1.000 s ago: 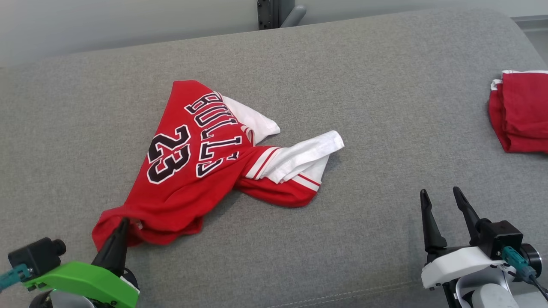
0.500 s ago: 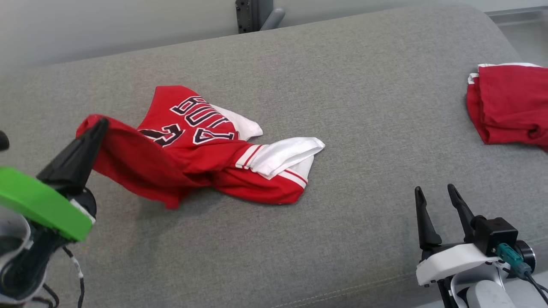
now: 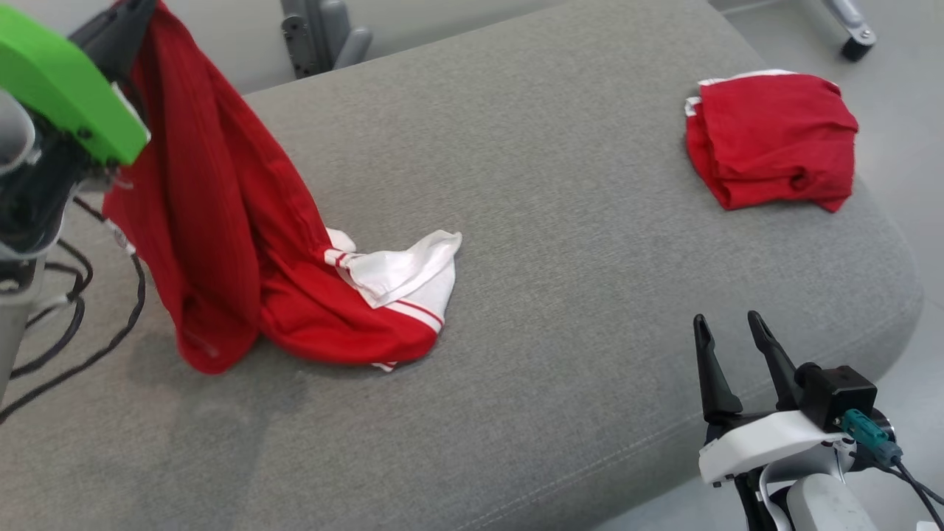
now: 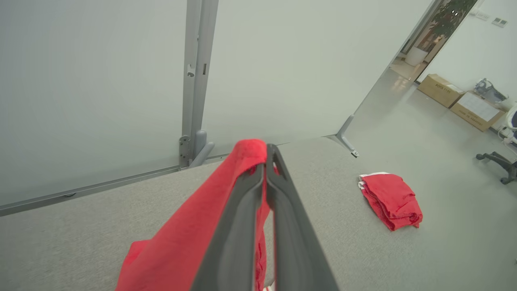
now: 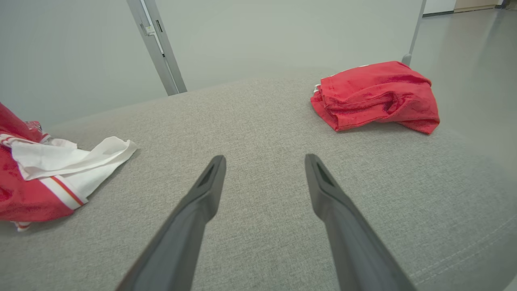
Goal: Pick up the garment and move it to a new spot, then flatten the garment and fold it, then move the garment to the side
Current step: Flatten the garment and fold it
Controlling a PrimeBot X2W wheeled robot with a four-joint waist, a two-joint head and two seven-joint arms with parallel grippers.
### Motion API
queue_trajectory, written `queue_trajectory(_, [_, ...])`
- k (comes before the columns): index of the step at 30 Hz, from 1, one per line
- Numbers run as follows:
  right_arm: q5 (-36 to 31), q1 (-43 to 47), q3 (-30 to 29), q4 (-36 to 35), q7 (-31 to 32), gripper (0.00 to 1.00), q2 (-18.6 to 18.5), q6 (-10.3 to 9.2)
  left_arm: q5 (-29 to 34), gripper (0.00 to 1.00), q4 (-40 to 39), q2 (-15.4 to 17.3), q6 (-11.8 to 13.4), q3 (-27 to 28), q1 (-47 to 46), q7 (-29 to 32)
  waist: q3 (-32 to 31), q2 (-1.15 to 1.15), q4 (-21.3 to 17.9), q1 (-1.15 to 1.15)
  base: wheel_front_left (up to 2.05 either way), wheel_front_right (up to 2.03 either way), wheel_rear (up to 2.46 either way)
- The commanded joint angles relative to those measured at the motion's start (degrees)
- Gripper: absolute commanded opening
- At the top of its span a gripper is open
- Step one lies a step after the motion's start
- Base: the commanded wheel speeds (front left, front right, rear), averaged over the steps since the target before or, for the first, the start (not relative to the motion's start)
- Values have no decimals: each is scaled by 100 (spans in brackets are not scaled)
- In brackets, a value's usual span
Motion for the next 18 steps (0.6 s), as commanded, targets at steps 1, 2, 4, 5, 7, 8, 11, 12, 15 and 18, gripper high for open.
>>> queue_trajectory(1, [77,-14,0,-3,-18,100,-4,-7,154,0,267,-174,5,-45,-381,-87,66,53,-524,0,0,0,0])
queue_trajectory(2, [105,-15,-2,-5,-18,100,-2,-7,221,0,468,-258,-9,-55,-577,-145,86,53,-598,0,0,0,0])
queue_trajectory(4, [133,-11,-40,-14,-18,100,-4,-7,310,0,767,-430,-68,-75,-915,-293,119,53,-711,0,0,0,0])
queue_trajectory(5, [139,-4,-58,-18,-18,100,-3,-7,339,0,888,-521,-81,-70,-1045,-363,132,53,-753,0,0,0,0])
queue_trajectory(7, [155,22,-113,-31,-18,100,-3,-7,361,0,1074,-669,-159,-82,-1215,-467,151,53,-788,0,0,0,0])
queue_trajectory(8, [159,43,-136,-39,-18,100,-2,-7,388,0,1132,-700,-203,-100,-1273,-507,157,53,-786,0,0,0,0])
queue_trajectory(11, [148,99,-239,-57,-18,100,-2,-7,351,0,1213,-810,-338,-136,-1276,-604,165,53,-697,0,0,0,0])
queue_trajectory(12, [130,104,-262,-56,-18,100,-1,-6,334,0,1189,-824,-388,-168,-1192,-606,166,53,-652,0,0,0,0])
queue_trajectory(15, [92,97,-295,-68,-18,100,-2,-7,266,0,1027,-734,-510,-266,-819,-552,160,53,-486,0,0,0,0])
queue_trajectory(18, [46,93,-304,-89,-18,100,-3,-7,136,0,661,-498,-570,-304,-283,-456,151,53,-290,0,0,0,0])
